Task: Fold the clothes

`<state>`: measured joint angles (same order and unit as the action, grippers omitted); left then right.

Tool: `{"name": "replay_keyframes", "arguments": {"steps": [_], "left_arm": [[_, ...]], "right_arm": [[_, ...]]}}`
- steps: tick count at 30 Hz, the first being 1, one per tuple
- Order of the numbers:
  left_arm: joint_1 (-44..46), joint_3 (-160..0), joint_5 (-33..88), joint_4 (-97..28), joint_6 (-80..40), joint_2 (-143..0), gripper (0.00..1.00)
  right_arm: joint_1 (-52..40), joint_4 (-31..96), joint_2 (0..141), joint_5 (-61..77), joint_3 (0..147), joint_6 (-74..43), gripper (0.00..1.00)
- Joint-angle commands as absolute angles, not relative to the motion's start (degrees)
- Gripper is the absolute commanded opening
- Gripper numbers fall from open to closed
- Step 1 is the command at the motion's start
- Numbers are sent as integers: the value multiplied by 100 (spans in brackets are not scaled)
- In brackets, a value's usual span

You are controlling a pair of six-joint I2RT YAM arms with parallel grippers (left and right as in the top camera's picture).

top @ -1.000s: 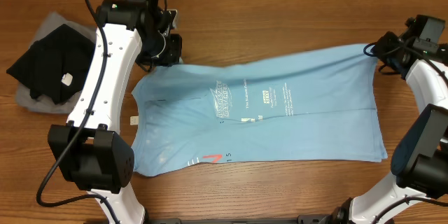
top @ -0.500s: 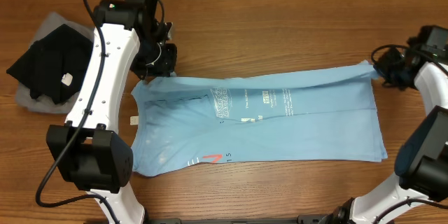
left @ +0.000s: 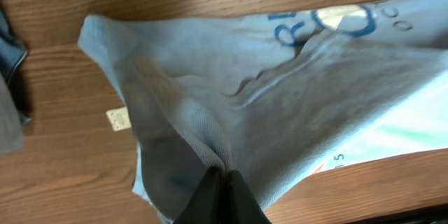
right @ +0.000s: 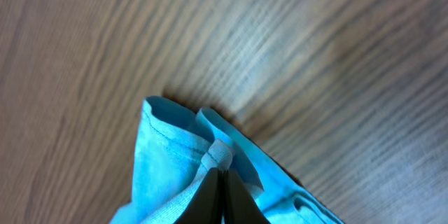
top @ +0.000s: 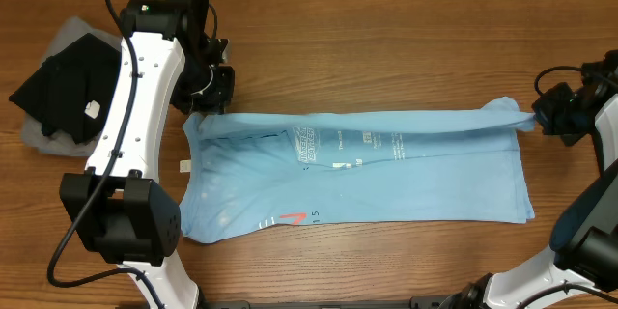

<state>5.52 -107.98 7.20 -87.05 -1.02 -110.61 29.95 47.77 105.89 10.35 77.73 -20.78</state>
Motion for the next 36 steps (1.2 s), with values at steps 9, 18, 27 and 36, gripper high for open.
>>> {"name": "replay_keyframes", "arguments": {"steps": [9,18,27,36], "left_arm": [[528,-10809,408,-8984,47,-10923,9],[528,-10805,408,-9126,45,-10927,22],[528,-10805,766,-9008,21,-10927,46],[528,-10805,1380,-8958,25,-10927,60]], "right_arm": [[3009,5341,10414,558,7887,-2104,4],[3009,5673,10414,545,7887,-2099,4],[3009,6114,10414,73,7887,-2104,54],[3273,6101,10414,1343,7887,-1815,66]]}}
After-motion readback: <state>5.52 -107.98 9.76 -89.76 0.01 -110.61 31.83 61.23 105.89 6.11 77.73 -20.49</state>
